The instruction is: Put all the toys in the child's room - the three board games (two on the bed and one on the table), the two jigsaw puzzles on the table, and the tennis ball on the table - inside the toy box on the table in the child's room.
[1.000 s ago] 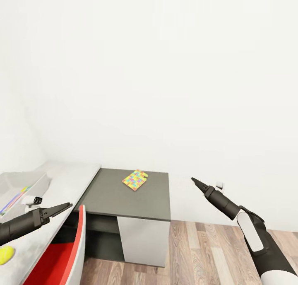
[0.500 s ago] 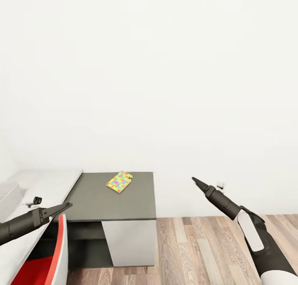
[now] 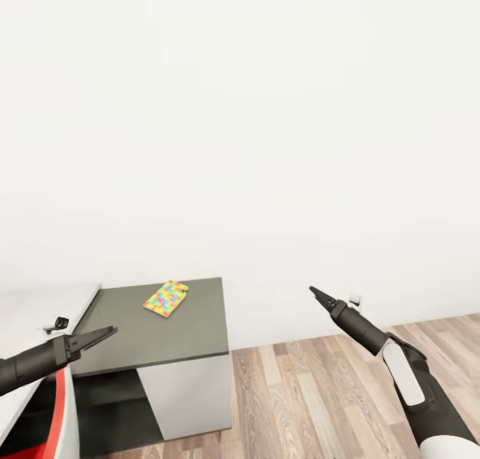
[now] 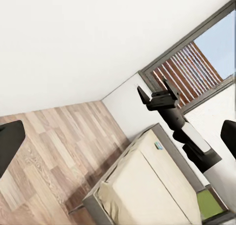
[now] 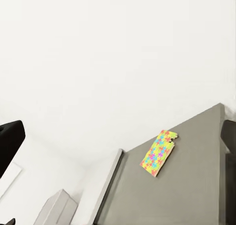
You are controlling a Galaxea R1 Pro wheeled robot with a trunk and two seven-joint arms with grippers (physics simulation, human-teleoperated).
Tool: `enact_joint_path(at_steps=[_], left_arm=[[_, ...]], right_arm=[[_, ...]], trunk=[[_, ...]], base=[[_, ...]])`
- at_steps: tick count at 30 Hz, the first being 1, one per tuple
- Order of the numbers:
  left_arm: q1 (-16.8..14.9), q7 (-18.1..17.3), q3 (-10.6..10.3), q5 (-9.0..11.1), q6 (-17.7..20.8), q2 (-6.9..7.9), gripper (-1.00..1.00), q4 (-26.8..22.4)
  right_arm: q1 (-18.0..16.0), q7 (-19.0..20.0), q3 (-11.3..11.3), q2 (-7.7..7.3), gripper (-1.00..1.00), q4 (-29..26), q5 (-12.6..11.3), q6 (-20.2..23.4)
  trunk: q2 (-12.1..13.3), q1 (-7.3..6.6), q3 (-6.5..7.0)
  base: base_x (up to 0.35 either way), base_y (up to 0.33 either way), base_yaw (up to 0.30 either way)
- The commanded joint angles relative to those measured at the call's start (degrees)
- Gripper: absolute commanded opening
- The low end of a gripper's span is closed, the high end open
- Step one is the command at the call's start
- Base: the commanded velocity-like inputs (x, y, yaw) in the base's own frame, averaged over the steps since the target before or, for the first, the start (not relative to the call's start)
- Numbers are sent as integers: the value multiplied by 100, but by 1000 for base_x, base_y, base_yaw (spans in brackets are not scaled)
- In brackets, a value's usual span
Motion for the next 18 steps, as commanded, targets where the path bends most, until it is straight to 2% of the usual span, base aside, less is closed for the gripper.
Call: enact_joint_path(at_steps=[1, 18], left_arm=[[-3, -25, 0, -6, 61, 1, 100, -2], [-3, -25, -4, -6, 61, 0, 100, -2]], right_arm=[[-7, 4, -3, 1, 100, 3, -34, 43], [-7, 4, -3, 12, 100, 4, -34, 42]], trunk=[[-13, 4, -13], [-13, 4, -13]], base=[[0, 0, -276], [0, 0, -276]])
